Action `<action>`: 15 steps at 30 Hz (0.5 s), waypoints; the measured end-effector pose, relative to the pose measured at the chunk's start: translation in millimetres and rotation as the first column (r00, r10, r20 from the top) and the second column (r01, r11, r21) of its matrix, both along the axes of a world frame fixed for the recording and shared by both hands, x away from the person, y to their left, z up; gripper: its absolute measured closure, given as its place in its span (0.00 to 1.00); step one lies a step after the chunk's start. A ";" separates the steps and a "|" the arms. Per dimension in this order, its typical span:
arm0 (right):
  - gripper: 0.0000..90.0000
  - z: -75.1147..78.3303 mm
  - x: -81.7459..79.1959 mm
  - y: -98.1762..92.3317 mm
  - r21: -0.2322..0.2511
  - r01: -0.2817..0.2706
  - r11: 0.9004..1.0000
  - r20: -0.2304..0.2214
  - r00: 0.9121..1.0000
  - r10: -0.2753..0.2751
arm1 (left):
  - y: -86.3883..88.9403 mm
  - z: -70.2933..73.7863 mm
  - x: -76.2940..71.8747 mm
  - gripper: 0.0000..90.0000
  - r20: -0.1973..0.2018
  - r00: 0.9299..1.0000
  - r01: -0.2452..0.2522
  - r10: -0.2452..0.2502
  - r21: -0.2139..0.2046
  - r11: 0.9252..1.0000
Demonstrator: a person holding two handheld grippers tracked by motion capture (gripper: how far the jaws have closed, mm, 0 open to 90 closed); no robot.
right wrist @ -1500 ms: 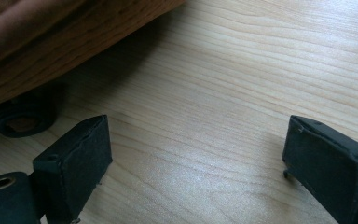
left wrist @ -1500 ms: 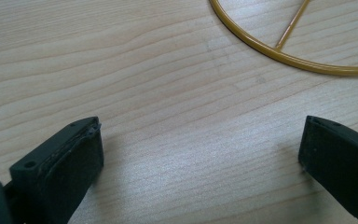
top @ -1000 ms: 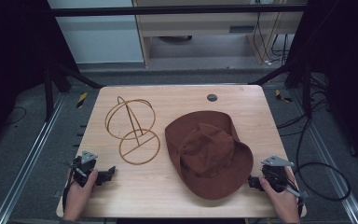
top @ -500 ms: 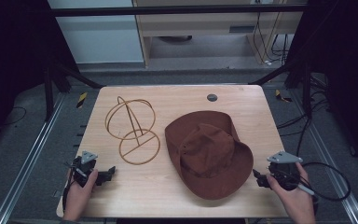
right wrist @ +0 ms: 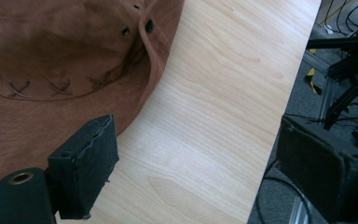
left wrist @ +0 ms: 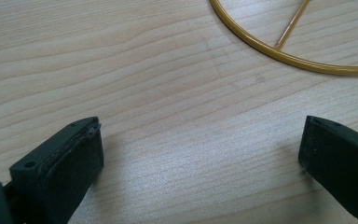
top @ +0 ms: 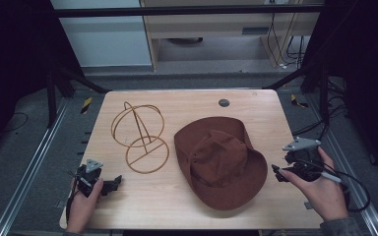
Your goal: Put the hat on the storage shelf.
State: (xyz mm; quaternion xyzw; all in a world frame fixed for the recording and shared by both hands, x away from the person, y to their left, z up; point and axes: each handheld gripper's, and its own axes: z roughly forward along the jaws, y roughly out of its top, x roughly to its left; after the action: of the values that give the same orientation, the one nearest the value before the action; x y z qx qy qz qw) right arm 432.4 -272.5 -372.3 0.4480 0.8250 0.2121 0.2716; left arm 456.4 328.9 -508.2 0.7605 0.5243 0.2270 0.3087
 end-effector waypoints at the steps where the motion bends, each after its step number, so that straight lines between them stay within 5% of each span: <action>1: 0.15 2.7 1.2 1.8 -0.005 -0.008 1.000 -0.004 1.000 0.008 | 0.0 0.0 0.0 0.00 0.000 1.000 0.000 0.000 0.000 1.000; 9: 0.20 12.2 23.7 18.7 -0.006 -0.067 0.998 -0.063 0.996 0.066 | 0.0 0.0 0.0 0.00 0.000 1.000 0.000 0.000 0.000 1.000; 15: 0.21 17.7 33.1 26.9 0.056 -0.087 0.995 -0.104 0.990 0.093 | 0.2 0.0 0.1 0.00 0.001 1.000 0.002 -0.002 0.001 1.000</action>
State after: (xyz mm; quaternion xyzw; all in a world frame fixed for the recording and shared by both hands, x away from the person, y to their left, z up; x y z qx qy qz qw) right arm 465.5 -245.6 -354.6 0.4278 0.8519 0.2210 0.2058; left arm 456.5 329.0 -508.2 0.7611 0.5234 0.2272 0.3086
